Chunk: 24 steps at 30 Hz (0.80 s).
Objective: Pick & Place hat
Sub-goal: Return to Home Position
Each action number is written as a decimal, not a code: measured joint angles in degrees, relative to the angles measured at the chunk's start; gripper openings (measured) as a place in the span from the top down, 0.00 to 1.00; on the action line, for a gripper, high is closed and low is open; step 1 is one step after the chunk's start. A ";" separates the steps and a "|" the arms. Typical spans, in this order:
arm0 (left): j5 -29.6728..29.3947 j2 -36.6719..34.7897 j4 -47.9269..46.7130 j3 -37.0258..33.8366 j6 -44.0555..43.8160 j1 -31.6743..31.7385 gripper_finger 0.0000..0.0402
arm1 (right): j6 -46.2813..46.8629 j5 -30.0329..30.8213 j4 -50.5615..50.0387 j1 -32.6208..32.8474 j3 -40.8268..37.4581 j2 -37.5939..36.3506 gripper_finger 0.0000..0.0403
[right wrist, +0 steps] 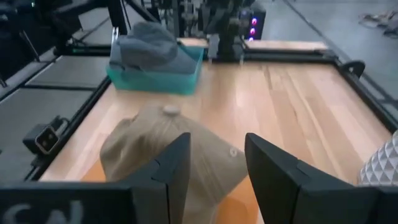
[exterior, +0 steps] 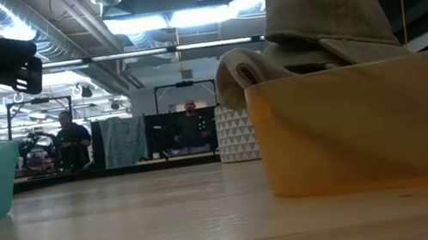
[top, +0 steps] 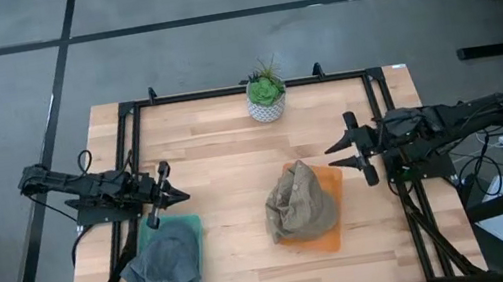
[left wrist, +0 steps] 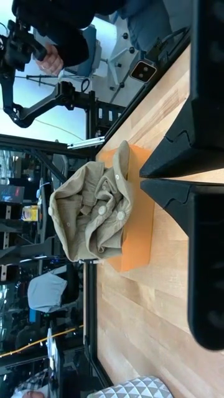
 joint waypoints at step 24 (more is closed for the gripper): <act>0.01 0.01 0.00 0.00 0.00 0.00 0.98 | -13.17 6.92 13.77 -1.92 -26.19 -35.78 0.62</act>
